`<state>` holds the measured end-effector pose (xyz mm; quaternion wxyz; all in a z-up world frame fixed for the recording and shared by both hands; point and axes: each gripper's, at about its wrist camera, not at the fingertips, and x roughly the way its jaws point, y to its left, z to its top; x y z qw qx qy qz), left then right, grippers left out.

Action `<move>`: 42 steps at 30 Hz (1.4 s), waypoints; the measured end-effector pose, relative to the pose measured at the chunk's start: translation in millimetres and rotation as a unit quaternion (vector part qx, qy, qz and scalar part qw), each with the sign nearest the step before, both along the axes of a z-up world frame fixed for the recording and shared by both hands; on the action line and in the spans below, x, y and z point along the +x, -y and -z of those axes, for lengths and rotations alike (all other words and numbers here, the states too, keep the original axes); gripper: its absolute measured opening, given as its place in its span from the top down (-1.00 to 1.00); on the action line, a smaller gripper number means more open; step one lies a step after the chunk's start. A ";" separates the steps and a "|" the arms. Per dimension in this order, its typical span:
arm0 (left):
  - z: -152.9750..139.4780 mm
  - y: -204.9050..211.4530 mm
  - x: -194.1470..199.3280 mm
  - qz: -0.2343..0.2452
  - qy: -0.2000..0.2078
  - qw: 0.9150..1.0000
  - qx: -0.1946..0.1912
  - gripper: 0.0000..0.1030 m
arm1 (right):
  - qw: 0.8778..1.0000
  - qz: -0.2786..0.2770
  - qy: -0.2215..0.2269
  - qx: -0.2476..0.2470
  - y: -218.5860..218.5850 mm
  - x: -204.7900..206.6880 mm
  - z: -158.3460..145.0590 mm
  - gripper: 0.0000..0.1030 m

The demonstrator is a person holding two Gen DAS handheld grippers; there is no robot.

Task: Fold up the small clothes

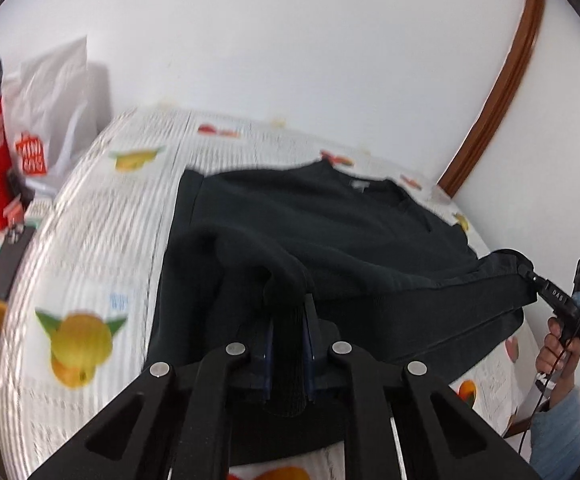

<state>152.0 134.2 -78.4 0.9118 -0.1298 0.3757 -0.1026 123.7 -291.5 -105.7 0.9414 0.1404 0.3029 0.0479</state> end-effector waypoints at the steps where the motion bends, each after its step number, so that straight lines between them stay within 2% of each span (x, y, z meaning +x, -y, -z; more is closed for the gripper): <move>1: -5.7 0.0 4.6 -0.001 0.011 1.000 0.002 0.78 | 1.000 0.001 0.006 0.007 1.9 5.5 -5.5 0.81; 4: -13.9 -2.6 21.5 -0.010 0.024 1.000 -0.001 0.78 | 1.000 0.001 0.024 0.017 5.3 22.0 -17.4 0.82; 7: -12.9 -4.9 45.1 -0.021 0.015 1.000 -0.005 0.78 | 0.999 0.004 0.028 0.014 3.4 46.5 -16.9 0.82; 12: 7.3 1.5 82.2 -0.038 -0.014 0.999 0.025 0.77 | 1.000 0.020 -0.016 0.007 1.4 88.3 12.8 0.81; 14: 20.5 3.9 92.8 -0.042 -0.033 0.998 0.042 0.77 | 0.998 0.031 -0.049 -0.002 -0.5 105.4 29.2 0.81; 19: 34.7 -2.0 103.6 -0.047 -0.060 0.997 0.024 0.70 | 0.995 0.036 -0.092 -0.030 -5.7 122.2 50.8 0.80; 23: 32.0 -4.5 98.4 -0.043 -0.066 0.997 0.021 0.58 | 0.994 0.027 -0.100 -0.047 -7.2 115.6 43.2 0.66; 27: 22.7 -6.2 79.4 -0.037 -0.061 0.997 0.025 0.26 | 0.995 0.018 -0.082 -0.051 -7.5 81.5 22.2 0.63; 30: 14.9 -2.3 56.2 -0.021 -0.047 0.998 0.030 0.19 | 0.995 -0.007 -0.081 -0.060 -17.4 60.0 14.3 0.55; 34: 12.5 13.3 31.0 0.022 -0.044 0.998 0.040 0.15 | 0.990 -0.058 -0.105 -0.070 -39.8 40.0 23.5 0.52; 36: 18.2 19.7 29.8 0.027 -0.053 0.997 0.049 0.15 | 0.986 -0.085 -0.119 -0.077 -53.2 35.9 34.9 0.52; 39: 34.3 26.8 42.7 0.024 -0.088 0.994 0.061 0.11 | 0.982 -0.074 -0.144 -0.101 -65.4 42.6 53.7 0.52; 42: 38.6 33.6 52.3 0.023 -0.094 0.992 0.078 -0.01 | 0.982 -0.055 -0.151 -0.097 -67.9 54.9 61.0 0.52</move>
